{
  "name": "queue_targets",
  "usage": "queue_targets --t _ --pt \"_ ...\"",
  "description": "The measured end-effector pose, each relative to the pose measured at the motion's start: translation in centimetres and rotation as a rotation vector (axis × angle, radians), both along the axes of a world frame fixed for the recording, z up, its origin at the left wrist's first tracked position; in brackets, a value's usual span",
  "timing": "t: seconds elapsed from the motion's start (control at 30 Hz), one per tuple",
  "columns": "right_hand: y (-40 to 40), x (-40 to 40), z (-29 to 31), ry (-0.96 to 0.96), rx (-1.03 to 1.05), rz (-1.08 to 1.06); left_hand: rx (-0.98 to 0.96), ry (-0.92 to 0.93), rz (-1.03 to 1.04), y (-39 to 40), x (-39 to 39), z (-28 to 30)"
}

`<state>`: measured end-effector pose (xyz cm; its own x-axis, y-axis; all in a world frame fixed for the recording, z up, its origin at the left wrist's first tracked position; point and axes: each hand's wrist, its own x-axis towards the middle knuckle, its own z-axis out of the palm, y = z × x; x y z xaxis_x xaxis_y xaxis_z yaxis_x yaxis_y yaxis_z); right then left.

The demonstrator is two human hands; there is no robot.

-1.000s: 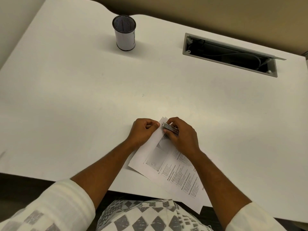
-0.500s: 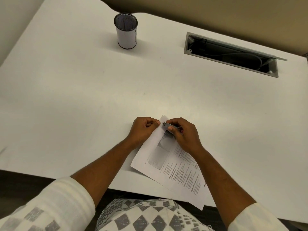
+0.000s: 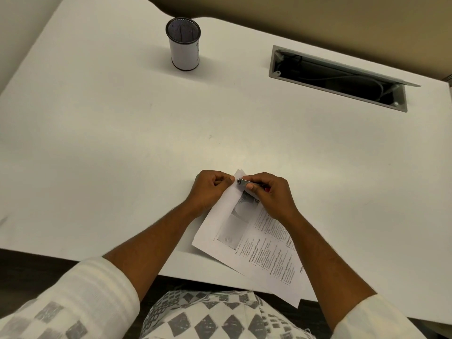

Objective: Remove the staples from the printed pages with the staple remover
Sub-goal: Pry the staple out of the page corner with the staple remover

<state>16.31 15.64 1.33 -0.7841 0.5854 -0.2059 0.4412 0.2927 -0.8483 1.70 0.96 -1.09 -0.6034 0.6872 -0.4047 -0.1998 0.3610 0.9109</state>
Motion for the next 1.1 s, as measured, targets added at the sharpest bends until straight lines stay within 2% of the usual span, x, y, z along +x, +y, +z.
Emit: queue_targets --t 0.43,0.67,0.87,1.1 --pt "1.1 -0.8 0.8 -0.092 -0.123 0.050 0.015 -0.007 -0.027 -0.1 0.0 -0.1" --pt "1.1 -0.8 0.7 -0.076 -0.095 0.072 0.004 0.027 -0.057 0.0 0.0 0.4" --pt "2.0 -1.6 1.3 -0.159 -0.202 0.083 -0.003 0.039 -0.066 -0.2 0.0 0.4" --pt "1.3 -1.4 1.0 -0.055 -0.056 0.113 -0.008 0.055 -0.075 -0.1 0.1 0.3"
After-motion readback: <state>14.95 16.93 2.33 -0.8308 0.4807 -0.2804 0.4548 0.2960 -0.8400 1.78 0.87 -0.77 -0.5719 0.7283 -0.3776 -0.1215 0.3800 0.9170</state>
